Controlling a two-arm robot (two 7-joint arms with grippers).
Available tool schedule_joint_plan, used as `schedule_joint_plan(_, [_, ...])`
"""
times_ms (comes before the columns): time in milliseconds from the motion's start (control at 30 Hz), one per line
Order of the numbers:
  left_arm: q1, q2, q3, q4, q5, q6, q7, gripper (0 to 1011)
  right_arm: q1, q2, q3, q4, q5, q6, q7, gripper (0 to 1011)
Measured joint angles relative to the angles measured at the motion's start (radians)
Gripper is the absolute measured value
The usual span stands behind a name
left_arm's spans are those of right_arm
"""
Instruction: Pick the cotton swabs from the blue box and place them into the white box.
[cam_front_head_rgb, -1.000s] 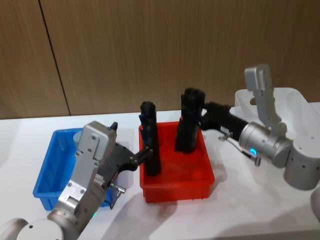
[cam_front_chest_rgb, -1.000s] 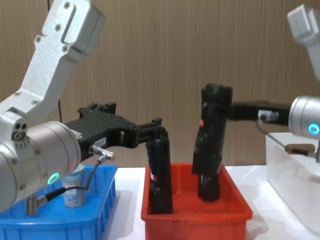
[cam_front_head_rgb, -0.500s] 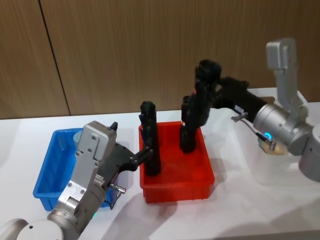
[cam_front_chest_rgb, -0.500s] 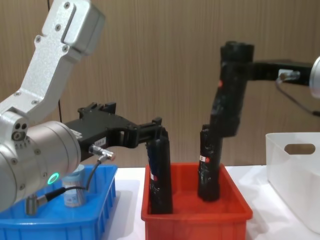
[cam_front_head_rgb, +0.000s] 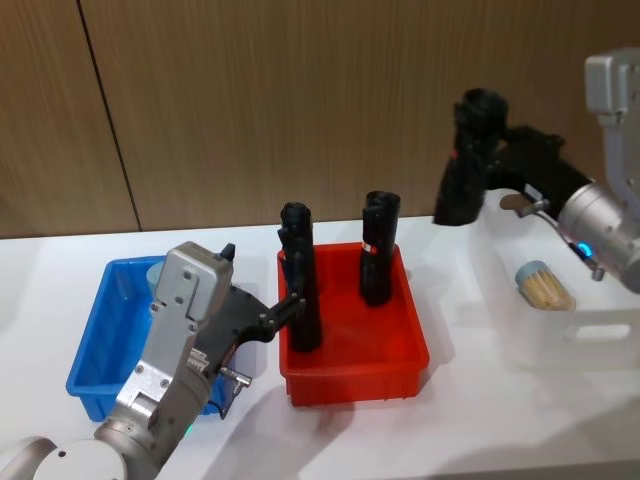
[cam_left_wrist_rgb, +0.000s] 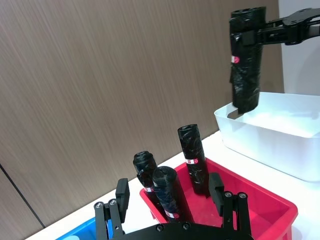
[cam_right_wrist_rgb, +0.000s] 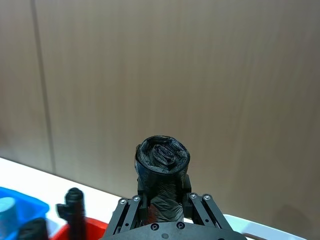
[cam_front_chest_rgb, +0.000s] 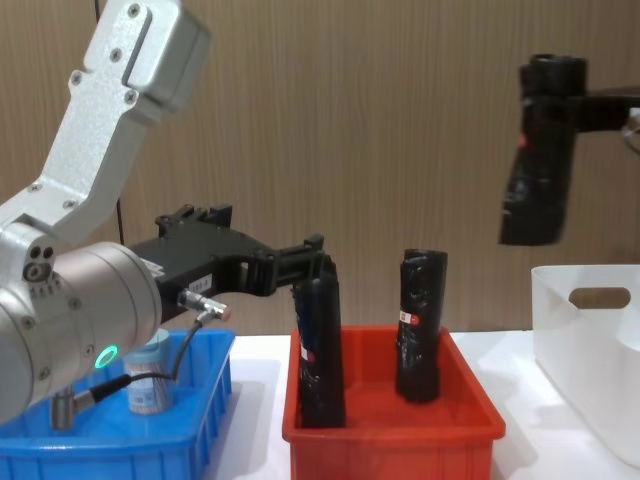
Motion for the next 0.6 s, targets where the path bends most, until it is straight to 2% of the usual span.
schedule_joint_plan(300, [0.0, 0.0, 0.0, 0.0, 0.0, 0.0, 0.0, 1004, -0.004, 0.031, 0.034, 0.002, -0.028, 0.027, -0.072, 356])
schedule_joint_plan(600, [0.0, 0.0, 0.0, 0.0, 0.0, 0.0, 0.0, 1004, -0.003, 0.06, 0.07, 0.052, -0.048, 0.064, -0.138, 356])
